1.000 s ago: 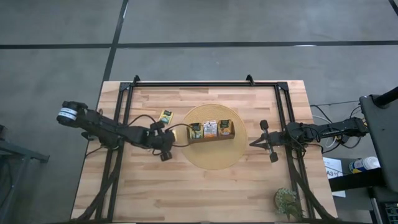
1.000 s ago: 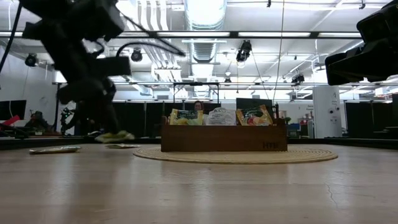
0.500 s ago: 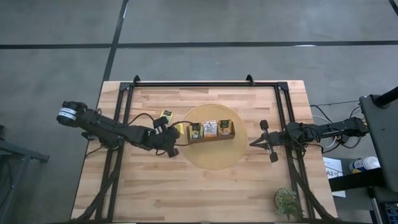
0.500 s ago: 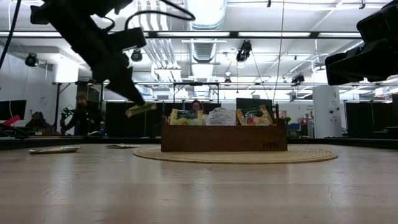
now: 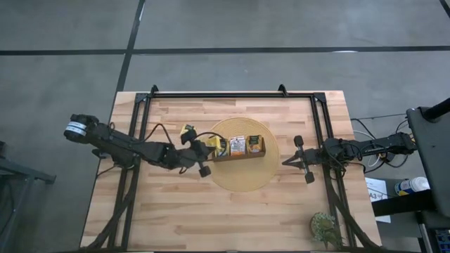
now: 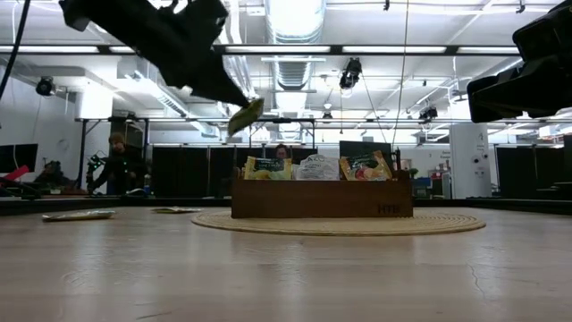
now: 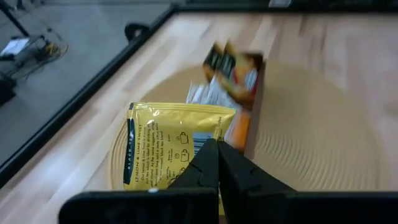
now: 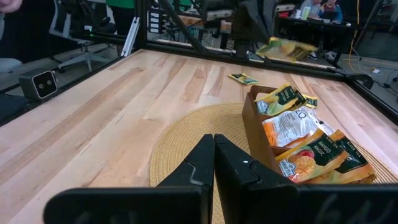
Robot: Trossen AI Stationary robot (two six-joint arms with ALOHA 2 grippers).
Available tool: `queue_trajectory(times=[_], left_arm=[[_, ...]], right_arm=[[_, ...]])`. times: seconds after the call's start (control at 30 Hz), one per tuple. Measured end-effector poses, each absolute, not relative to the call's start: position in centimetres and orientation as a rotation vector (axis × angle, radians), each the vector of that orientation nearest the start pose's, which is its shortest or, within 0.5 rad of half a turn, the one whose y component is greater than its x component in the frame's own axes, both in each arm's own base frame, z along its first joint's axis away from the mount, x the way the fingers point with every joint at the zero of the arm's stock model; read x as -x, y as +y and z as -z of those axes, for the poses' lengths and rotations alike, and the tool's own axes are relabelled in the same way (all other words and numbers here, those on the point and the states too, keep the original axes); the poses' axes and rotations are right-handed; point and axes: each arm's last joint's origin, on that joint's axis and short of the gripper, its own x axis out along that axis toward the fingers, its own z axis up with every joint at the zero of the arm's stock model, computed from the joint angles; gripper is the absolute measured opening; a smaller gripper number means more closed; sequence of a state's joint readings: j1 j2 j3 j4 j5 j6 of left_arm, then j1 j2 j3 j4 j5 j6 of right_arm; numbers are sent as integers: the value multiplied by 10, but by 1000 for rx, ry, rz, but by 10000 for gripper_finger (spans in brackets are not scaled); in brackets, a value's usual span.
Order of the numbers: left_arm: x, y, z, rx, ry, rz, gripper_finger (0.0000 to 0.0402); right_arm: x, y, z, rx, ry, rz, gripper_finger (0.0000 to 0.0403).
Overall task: Pick & Place Tea
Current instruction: Put the yellow tea bag into the left section of the wooden organizer
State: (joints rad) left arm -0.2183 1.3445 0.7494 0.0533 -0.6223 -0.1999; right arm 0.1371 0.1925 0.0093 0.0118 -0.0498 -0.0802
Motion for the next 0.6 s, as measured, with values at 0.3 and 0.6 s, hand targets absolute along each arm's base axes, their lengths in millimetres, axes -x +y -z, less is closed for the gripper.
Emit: queue_trajectory(times=[0.3,0.6], left_arm=[[-279,-52,-238,6,291,-390,0],[-276,-56,-234,92,-42,-255,0]], right_arm=[[-107,16,-152,87,164,-193,8],[-107,16,-152,87,165,-194,9]])
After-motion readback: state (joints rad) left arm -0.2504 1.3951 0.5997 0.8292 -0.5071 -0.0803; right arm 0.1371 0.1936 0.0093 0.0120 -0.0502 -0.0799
